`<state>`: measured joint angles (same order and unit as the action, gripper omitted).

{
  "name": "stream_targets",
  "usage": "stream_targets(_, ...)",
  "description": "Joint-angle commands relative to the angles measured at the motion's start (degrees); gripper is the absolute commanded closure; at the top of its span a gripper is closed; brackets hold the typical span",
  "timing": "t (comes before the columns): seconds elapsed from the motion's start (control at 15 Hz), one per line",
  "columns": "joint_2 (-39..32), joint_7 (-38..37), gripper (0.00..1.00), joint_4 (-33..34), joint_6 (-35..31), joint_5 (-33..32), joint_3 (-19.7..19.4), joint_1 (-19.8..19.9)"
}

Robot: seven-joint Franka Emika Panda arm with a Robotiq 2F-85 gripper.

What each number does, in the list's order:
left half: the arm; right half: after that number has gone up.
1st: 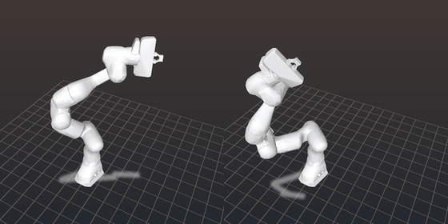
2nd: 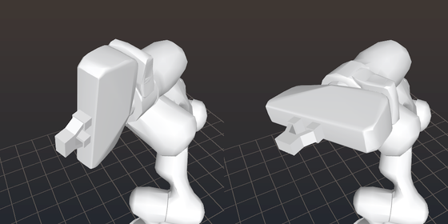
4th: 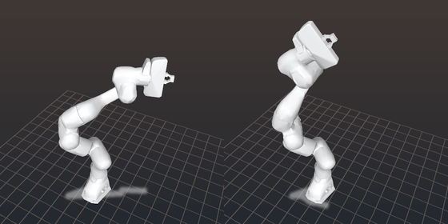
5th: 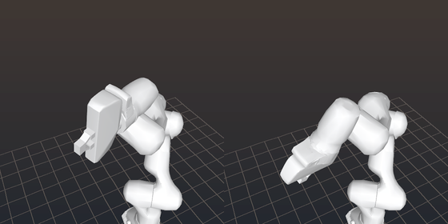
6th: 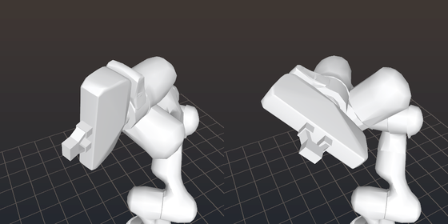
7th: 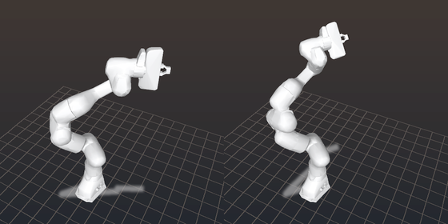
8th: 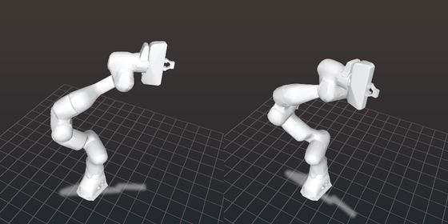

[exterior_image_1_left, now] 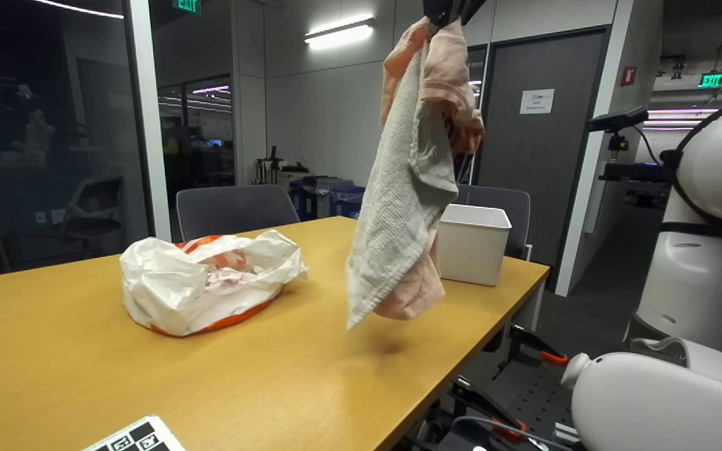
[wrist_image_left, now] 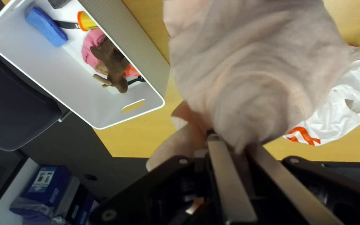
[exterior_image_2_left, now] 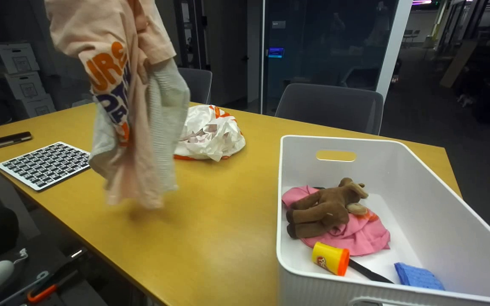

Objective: Remove the shirts in the basket and put them inside the bag

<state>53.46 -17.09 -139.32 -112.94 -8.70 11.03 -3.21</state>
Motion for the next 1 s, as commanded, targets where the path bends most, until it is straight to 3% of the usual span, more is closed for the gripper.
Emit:
stream_targets(0.0, -3.16, 4.66, 0.98, -1.01, -5.56, -0.92, -2.1, 1.15)
stream_targets(0.33, -15.11, 12.7, 0.98, -4.51, -10.55, 3.69, -6.82, -1.15)
stream_targets(0.67, -29.55, 21.45, 0.98, -3.0, -8.55, 9.97, -10.91, -2.52)
stream_targets(0.93, -39.57, 25.12, 0.98, -2.72, -15.97, 9.01, -11.97, -0.55)
